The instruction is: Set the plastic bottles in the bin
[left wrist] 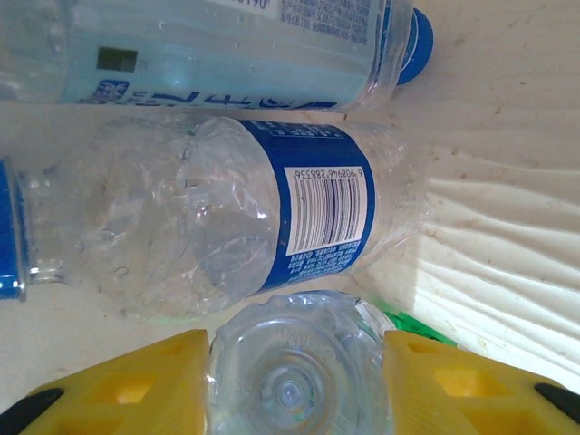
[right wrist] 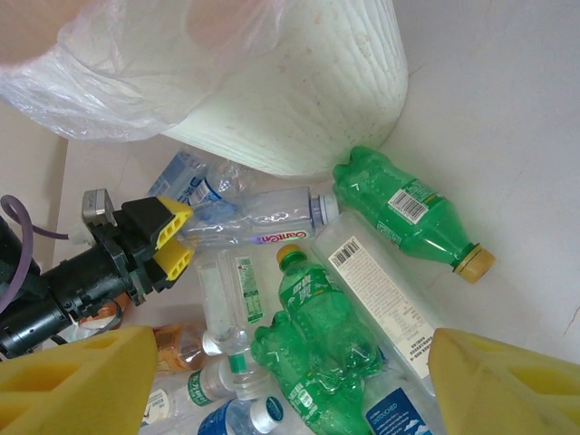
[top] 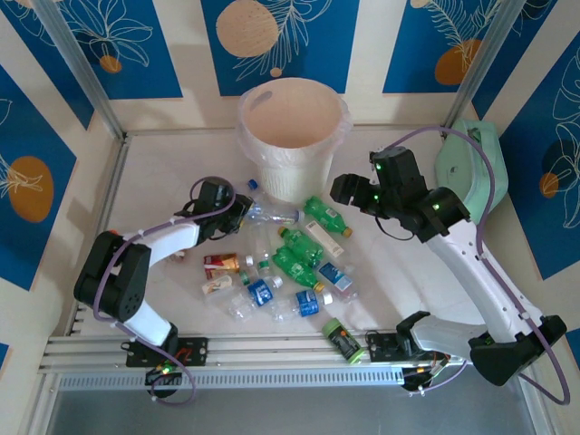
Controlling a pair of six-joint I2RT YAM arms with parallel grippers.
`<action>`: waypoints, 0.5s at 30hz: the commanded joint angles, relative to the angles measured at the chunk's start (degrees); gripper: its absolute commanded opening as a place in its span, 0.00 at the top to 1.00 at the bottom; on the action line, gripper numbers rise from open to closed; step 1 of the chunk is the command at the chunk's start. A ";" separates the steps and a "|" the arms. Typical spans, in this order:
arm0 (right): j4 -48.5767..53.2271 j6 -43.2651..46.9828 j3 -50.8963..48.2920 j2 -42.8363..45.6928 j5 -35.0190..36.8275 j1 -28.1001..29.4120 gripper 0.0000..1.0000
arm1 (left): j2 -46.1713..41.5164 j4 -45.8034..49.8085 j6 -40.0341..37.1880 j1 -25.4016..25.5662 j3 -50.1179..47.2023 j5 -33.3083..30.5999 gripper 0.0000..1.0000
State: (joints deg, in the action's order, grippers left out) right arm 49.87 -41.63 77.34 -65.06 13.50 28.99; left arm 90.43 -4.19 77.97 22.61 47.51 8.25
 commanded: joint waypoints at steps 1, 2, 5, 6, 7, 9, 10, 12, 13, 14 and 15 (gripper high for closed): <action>-0.73 -0.65 -0.61 1.34 -0.25 -0.43 0.21 | -2.42 -0.48 -0.63 -0.42 -1.44 1.15 0.53; -0.70 -0.65 -0.61 1.38 -0.27 -0.45 0.21 | -3.05 -0.43 -0.68 -0.46 -1.66 1.28 0.53; -0.67 -0.56 -0.72 1.72 -0.05 -0.60 0.21 | -5.20 0.98 -1.61 -0.54 -1.94 1.84 0.54; -0.60 -0.52 -0.70 1.76 -0.05 -0.69 0.21 | -6.31 2.03 -2.26 -0.62 -1.87 2.07 0.56; -0.65 -0.47 -0.70 1.79 -0.01 -0.78 0.21 | -7.45 3.03 -2.82 -0.68 -1.89 2.12 0.56; -0.64 -0.39 -0.80 2.08 0.10 -0.96 0.21 | -11.11 6.80 -4.96 -0.79 -1.74 1.80 0.56; -0.64 -0.30 -0.85 2.19 0.13 -1.09 0.21 | -12.80 8.75 -6.02 -0.98 -1.50 1.53 0.56; -0.72 -0.30 -0.96 2.30 0.08 -1.38 0.21 | -16.77 13.20 -8.60 -1.40 -0.98 1.18 0.56; -0.71 -0.30 -1.04 2.39 -0.03 -1.55 0.21 | -18.49 15.10 -9.66 -1.66 -0.65 1.15 0.56; -0.80 -0.22 -1.05 2.40 -0.13 -1.65 0.21 | -20.53 17.49 -10.75 -1.93 -0.19 1.15 0.56; -0.78 -0.21 -1.05 2.39 -0.24 -1.74 0.21 | -22.55 19.66 -11.82 -2.19 0.39 1.15 0.55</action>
State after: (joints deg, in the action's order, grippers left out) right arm 49.82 -41.60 77.06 -63.77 13.50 27.70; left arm 72.42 6.61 71.26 21.65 46.13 8.99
